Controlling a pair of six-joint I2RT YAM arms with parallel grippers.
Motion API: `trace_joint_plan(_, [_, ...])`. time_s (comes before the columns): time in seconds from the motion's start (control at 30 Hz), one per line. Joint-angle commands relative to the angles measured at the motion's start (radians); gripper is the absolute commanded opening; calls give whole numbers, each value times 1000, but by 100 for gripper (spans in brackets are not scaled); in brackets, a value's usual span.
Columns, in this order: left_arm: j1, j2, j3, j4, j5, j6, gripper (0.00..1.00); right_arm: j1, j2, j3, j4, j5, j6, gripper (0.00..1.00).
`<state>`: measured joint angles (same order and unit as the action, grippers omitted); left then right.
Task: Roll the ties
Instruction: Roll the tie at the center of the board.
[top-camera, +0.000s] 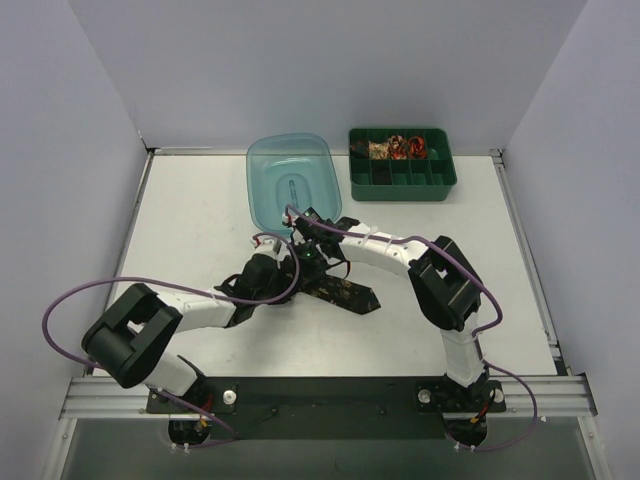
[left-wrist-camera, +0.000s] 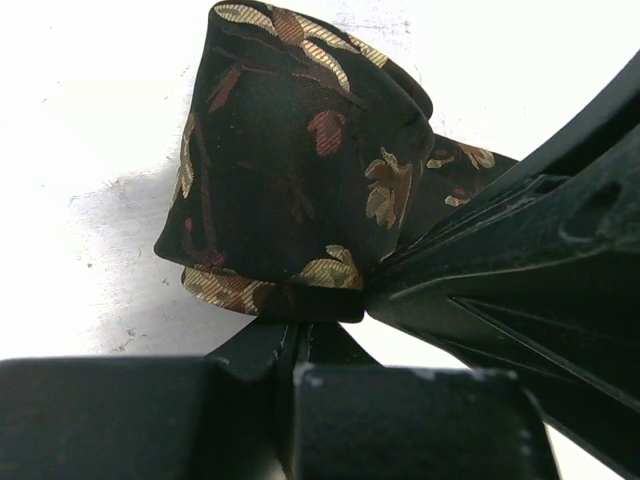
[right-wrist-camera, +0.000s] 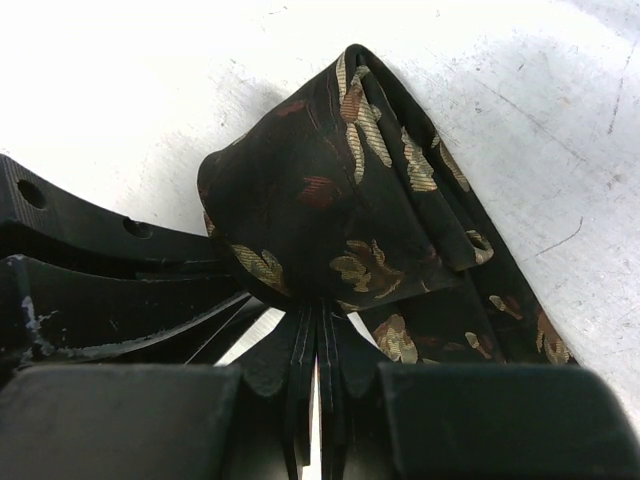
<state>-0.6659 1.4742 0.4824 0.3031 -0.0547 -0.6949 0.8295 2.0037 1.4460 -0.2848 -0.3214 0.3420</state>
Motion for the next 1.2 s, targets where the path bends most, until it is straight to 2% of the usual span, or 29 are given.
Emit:
trace_joint_plan(0.0, [-8, -40, 13, -8, -42, 17, 0, -12, -52, 8, -48, 19, -5, 2])
trace_joint_plan(0.1, [-8, -132, -7, -86, -60, 41, 12, -26, -78, 10, -48, 28, -8, 2])
trace_joint_plan(0.13, [-6, -156, -7, -111, -68, 58, 31, -33, -85, 10, -48, 28, -11, 2])
trace_joint_plan(0.2, [-6, -238, -11, -184, -85, 80, 45, -39, -101, 16, -50, 28, -11, 2])
trace_joint_plan(0.23, [-1, -265, -11, -209, -95, 96, 59, -47, -106, 17, -50, 28, -12, 2])
trace_joint_plan(0.3, [5, -350, -11, -270, -111, 116, 67, -53, -121, 21, -51, 25, -15, 2])
trace_joint_plan(0.33, [17, -400, -13, -283, -117, 127, 75, -58, -126, 21, -51, 27, -14, 2])
trace_joint_plan(0.43, [54, -459, -5, -302, -102, 136, 86, -59, -140, 17, -51, 39, -14, 2])
trace_joint_plan(0.47, [98, -460, 1, -302, -79, 141, 89, -61, -141, 17, -51, 39, -14, 2])
trace_joint_plan(0.6, [216, -391, 38, -263, 55, 158, 90, -63, -112, 33, -51, 33, -15, 2])
trace_joint_plan(0.73, [313, -237, 96, -210, 264, 172, 90, -59, -91, 40, -53, 27, -14, 2])
trace_joint_plan(0.8, [350, -200, 104, -151, 315, 163, 90, -58, -83, 40, -53, 31, -12, 2])
trace_joint_plan(0.9, [403, -137, 99, -44, 482, 126, 90, -58, -71, 40, -51, 30, -12, 2])
trace_joint_plan(1.17, [447, 106, 117, 160, 665, 55, 86, -49, -17, 54, -40, 38, -5, 2])
